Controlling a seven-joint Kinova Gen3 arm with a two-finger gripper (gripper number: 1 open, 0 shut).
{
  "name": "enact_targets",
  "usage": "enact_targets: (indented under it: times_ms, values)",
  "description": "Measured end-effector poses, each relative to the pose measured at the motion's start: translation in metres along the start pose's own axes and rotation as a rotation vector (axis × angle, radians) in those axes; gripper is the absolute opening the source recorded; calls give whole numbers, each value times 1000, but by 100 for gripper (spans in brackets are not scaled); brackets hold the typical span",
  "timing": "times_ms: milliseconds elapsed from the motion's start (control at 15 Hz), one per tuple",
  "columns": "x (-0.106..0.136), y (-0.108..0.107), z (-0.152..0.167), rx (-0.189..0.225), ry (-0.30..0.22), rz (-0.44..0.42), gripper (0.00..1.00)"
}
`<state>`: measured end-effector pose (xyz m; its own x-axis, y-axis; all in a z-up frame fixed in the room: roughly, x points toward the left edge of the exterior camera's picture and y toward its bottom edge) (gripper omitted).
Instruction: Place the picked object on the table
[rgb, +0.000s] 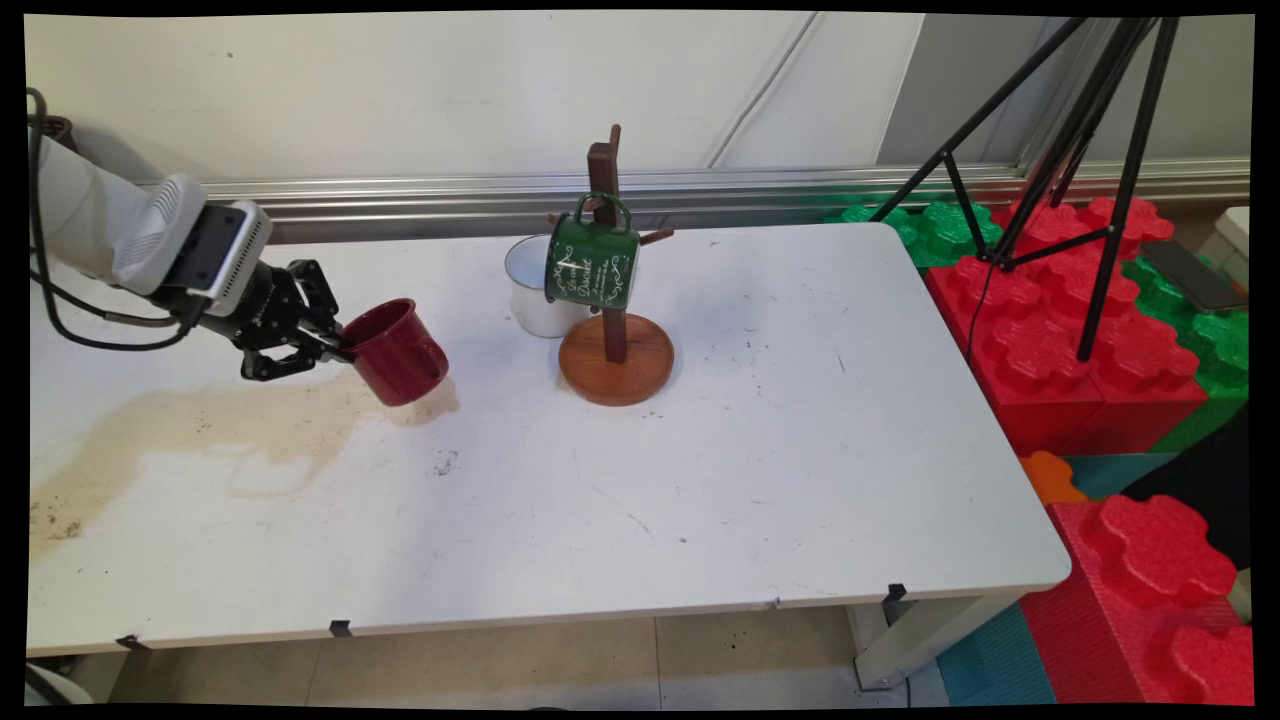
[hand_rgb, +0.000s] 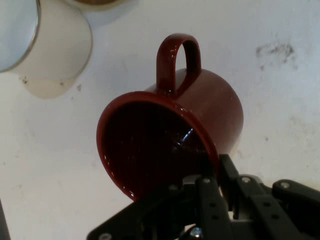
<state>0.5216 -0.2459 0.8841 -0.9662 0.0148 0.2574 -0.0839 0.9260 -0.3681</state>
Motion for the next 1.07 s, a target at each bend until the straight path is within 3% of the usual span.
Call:
enact_targets:
  times_ms: [200,733,800,1067]
  values:
    - [-6,-1,11,9,-29,32,0]
    - [-11,0,31,7,-48,63,0]
    - [-12,0,32,7,-50,67,100]
    - [-13,0,36,8,-52,70,100]
